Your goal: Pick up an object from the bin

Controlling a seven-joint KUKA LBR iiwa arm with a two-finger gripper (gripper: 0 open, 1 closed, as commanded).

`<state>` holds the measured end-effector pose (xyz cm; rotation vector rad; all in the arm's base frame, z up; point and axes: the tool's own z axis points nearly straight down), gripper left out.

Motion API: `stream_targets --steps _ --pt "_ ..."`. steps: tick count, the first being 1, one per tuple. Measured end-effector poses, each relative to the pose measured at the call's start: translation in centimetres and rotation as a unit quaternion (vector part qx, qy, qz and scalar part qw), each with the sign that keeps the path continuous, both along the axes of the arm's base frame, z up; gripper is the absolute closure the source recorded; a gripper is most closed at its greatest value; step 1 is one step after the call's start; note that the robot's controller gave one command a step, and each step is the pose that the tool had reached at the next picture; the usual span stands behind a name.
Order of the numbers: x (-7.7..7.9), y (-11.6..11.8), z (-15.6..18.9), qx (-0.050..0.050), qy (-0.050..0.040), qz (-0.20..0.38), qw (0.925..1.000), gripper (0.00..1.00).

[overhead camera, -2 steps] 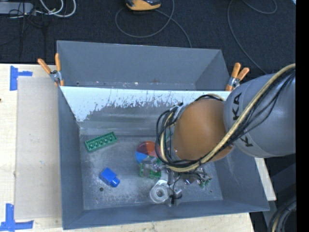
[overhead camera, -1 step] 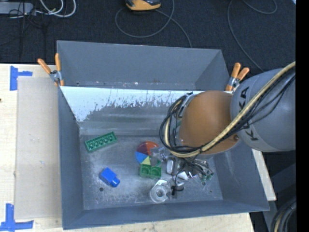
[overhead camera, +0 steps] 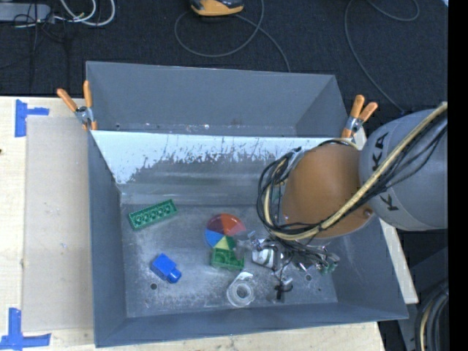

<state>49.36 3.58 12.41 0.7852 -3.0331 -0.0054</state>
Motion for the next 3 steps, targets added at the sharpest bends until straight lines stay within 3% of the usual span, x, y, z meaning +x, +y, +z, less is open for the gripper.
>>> stream_targets --steps 1,3 --pt "5.9 2.5 4.4 0.001 -0.0033 0.036 0.9993 0.00" --pt "5.4 3.3 2.8 0.001 -0.0066 0.065 0.9978 0.00"
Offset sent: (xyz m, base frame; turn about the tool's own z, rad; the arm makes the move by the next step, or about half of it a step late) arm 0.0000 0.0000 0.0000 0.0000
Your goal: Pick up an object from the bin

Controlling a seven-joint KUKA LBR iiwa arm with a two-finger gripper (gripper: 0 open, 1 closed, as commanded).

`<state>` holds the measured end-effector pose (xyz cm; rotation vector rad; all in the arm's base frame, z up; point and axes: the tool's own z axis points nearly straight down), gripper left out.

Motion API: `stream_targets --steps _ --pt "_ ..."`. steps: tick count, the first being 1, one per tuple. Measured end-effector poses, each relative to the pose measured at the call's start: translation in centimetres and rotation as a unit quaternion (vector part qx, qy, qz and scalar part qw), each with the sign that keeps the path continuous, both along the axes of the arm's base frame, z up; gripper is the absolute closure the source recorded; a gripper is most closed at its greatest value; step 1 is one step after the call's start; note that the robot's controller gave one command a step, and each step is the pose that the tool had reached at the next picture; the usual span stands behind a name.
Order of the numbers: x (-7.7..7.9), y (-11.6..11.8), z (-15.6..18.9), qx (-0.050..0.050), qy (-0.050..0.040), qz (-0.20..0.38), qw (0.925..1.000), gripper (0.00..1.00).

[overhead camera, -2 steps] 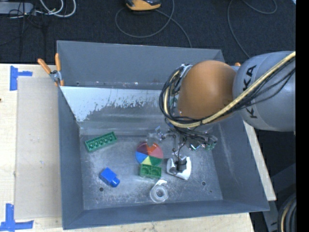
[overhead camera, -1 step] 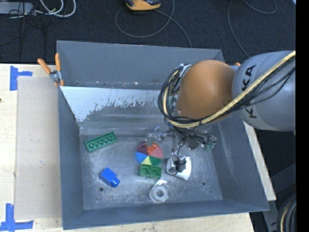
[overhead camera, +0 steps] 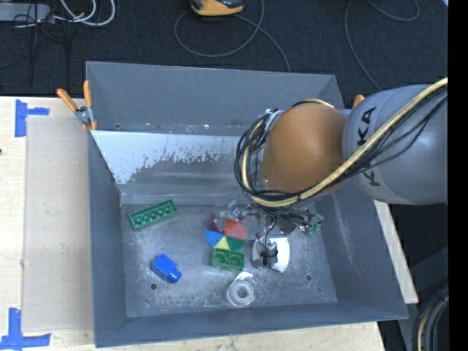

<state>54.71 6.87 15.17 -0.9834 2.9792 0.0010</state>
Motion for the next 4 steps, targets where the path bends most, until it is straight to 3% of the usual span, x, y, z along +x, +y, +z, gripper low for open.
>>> stream_targets --steps 1,2,3,4 --pt "0.0 1.0 -3.0 0.000 0.0034 0.094 0.9956 0.00" --pt "0.1 1.1 -4.7 0.000 0.0035 0.122 0.9925 0.00" --pt "-0.2 1.5 -4.7 0.001 0.0034 0.201 0.9796 1.00" --pt "-0.2 1.5 -4.7 0.001 0.0034 0.200 0.9797 1.00"
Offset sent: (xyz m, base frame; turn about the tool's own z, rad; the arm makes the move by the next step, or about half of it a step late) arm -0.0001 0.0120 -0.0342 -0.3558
